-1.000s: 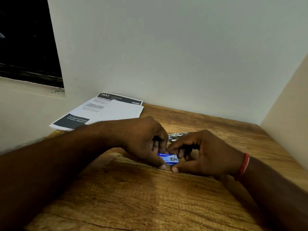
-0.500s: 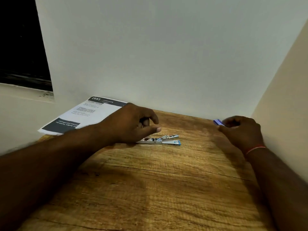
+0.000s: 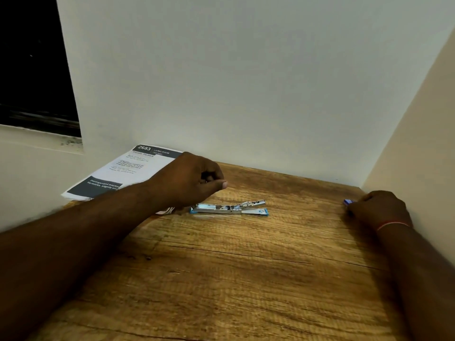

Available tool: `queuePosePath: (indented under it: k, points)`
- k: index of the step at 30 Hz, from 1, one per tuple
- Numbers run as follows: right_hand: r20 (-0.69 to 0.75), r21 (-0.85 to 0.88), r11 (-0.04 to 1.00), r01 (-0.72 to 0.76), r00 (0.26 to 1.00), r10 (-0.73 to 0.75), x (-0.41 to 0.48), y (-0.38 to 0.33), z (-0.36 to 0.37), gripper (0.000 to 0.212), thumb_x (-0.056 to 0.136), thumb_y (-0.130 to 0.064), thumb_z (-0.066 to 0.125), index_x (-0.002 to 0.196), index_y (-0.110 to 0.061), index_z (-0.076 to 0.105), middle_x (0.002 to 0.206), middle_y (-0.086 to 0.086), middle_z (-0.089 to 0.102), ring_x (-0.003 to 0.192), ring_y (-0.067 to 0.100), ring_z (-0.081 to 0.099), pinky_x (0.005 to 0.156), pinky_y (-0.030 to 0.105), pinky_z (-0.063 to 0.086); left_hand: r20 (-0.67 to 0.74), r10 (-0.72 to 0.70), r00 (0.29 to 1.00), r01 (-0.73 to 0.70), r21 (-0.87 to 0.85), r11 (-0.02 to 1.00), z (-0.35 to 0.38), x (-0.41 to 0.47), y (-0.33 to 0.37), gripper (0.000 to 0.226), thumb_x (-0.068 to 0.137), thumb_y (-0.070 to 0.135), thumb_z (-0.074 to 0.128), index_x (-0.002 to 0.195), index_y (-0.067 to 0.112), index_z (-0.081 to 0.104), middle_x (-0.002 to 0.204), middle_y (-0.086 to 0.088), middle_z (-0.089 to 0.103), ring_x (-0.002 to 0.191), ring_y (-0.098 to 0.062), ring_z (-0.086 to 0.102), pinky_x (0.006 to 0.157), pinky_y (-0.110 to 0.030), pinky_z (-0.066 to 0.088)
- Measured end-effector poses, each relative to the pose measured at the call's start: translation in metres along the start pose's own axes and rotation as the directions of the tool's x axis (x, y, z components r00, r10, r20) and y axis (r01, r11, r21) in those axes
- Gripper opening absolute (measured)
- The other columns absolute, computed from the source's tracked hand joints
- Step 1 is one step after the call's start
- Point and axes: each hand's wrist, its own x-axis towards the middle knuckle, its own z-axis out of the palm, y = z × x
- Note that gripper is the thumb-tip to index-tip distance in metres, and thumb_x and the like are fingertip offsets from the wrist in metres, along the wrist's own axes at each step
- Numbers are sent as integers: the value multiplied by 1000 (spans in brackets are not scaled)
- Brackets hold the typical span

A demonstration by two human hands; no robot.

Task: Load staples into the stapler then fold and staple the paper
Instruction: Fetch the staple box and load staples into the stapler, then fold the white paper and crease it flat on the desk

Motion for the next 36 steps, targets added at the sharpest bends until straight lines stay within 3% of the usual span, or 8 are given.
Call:
queuePosePath:
  k: [9, 12, 16, 20, 23, 28, 33, 36]
  points:
    - [-5, -42, 998, 41, 999, -41, -14, -10, -7, 36, 74, -38, 99, 86, -16, 73, 91, 13, 74, 92, 39, 68, 81, 40, 57, 86, 7, 996, -8, 6, 1000, 2, -5, 1, 16, 101, 45, 84, 95, 30, 88, 84, 17, 82, 82, -6, 77, 76, -40, 65]
    - [-87, 178, 958, 226, 973, -213, -39, -35, -8, 30, 82, -29, 92, 109, -22, 82, 114, 7, 81, 107, 32, 73, 97, 41, 58, 96, 0, 995, -2, 28, 1000, 2, -7, 3, 19, 102, 50, 81, 96, 33, 88, 86, 19, 81, 84, -5, 75, 74, -37, 63]
    - [67, 462, 759, 459, 835, -546, -91, -80, -5, 36, 88, -31, 95, 121, -34, 81, 117, -16, 79, 104, 14, 72, 89, 38, 58, -10, -97, 995, 98, 143, 985, -16, 3, 1, 20, 100, 49, 83, 97, 30, 88, 86, 18, 80, 83, -1, 73, 79, -31, 60]
    - [278, 565, 659, 496, 638, -718, -132, -102, 6, 53, 84, -45, 96, 133, -47, 76, 124, -28, 74, 111, -1, 68, 83, 24, 59, -206, -397, 894, 447, 460, 767, -62, 17, -32, 39, 97, 61, 80, 109, 24, 81, 115, -4, 82, 112, -30, 74, 94, -40, 59]
    - [310, 673, 623, 400, 612, -728, -149, -110, 22, 62, 78, -37, 103, 131, -52, 76, 117, -22, 75, 96, 0, 72, 73, 17, 61, -166, -631, 758, 583, 604, 543, -79, 12, -61, 81, 96, 82, 66, 132, 9, 72, 137, -17, 75, 129, -39, 68, 103, -43, 56]
    - [275, 705, 583, 403, 603, -749, -160, -121, 38, 69, 81, -21, 102, 138, -48, 73, 125, -22, 79, 99, 1, 81, 82, 19, 65, -89, -737, 670, 625, 603, 495, -78, 6, -86, 111, 80, 100, 63, 144, 9, 70, 149, -13, 72, 137, -36, 66, 99, -38, 50]
    - [267, 701, 583, 411, 607, -748, -160, -124, 46, 69, 85, -24, 99, 139, -54, 70, 119, -14, 80, 91, 11, 83, 75, 25, 63, -62, -757, 650, 689, 467, 554, -80, 10, -99, 85, 61, 88, 90, 90, 16, 56, 97, -2, 65, 102, -29, 62, 77, -36, 42]
    - [245, 681, 577, 450, 603, -760, -157, -124, 48, 66, 90, -24, 96, 143, -51, 68, 116, -11, 81, 91, 11, 81, 77, 26, 61, -50, -753, 657, 700, 413, 583, -80, 10, -99, 76, 67, 78, 95, 87, 14, 58, 97, -4, 69, 100, -29, 63, 74, -37, 44]
